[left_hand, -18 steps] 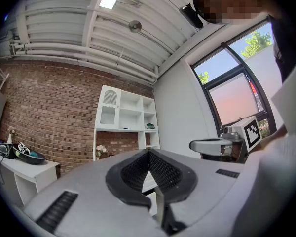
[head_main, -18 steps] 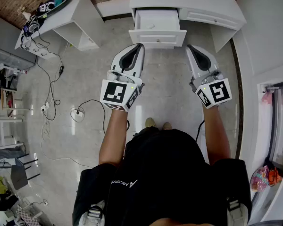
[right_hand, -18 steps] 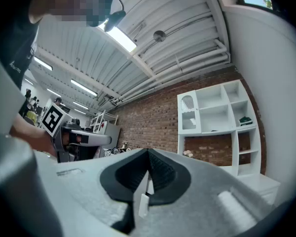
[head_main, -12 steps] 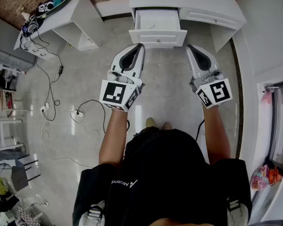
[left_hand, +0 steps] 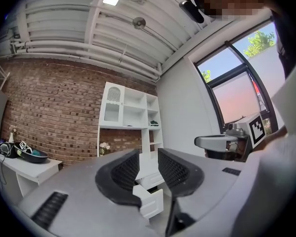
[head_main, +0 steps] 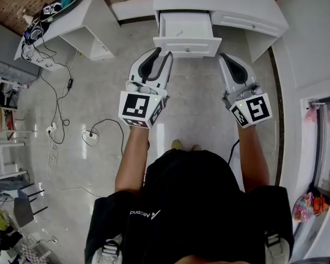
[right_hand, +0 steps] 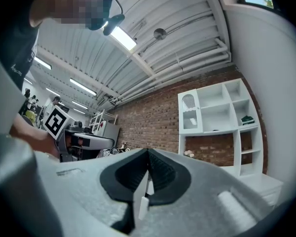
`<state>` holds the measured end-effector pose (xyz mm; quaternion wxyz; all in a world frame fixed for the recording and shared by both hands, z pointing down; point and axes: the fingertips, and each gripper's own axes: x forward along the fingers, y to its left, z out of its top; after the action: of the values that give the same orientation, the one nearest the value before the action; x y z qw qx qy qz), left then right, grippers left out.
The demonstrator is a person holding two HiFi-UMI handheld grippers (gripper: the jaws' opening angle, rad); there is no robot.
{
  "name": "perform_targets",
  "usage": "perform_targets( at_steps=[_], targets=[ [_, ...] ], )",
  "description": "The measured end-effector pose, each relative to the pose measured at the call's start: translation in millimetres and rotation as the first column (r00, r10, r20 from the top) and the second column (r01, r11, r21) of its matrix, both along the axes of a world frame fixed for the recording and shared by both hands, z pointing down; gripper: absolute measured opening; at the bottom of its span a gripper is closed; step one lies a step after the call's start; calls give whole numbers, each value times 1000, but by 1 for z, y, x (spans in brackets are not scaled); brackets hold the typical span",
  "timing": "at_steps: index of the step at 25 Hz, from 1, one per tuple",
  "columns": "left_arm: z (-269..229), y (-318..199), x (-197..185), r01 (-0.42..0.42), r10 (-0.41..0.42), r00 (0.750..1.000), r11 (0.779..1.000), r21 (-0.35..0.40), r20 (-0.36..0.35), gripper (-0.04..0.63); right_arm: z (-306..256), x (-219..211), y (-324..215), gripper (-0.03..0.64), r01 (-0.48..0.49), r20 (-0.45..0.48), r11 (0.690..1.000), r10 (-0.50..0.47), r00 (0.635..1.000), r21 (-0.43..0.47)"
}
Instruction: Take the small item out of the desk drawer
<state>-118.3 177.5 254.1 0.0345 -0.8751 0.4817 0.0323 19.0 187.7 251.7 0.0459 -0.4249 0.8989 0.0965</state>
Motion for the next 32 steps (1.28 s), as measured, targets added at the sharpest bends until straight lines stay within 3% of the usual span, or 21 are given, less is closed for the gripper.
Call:
perform_targets(
  at_steps=[8,17,24,32],
  targets=[
    [6,-38,-30,-16,16,1000,1000,-16,19,209,5,-30,-23,0,-17,-34,1000,17,999,6],
    [13,-87,-54,-18,19,999,1000,-25,27,213,16,-43,-65,0,-35,-50,999,35,998,-9],
    [48,-154,-44,-19,25,996,997,-76,91,213,30,-30,-133,1,-25,-59,1000,25,998,-4],
    [88,-268,-19,8,19,984,988,-152,179,213,44,4,-254,0,3,-78,1000,-4,997,-18]
  ],
)
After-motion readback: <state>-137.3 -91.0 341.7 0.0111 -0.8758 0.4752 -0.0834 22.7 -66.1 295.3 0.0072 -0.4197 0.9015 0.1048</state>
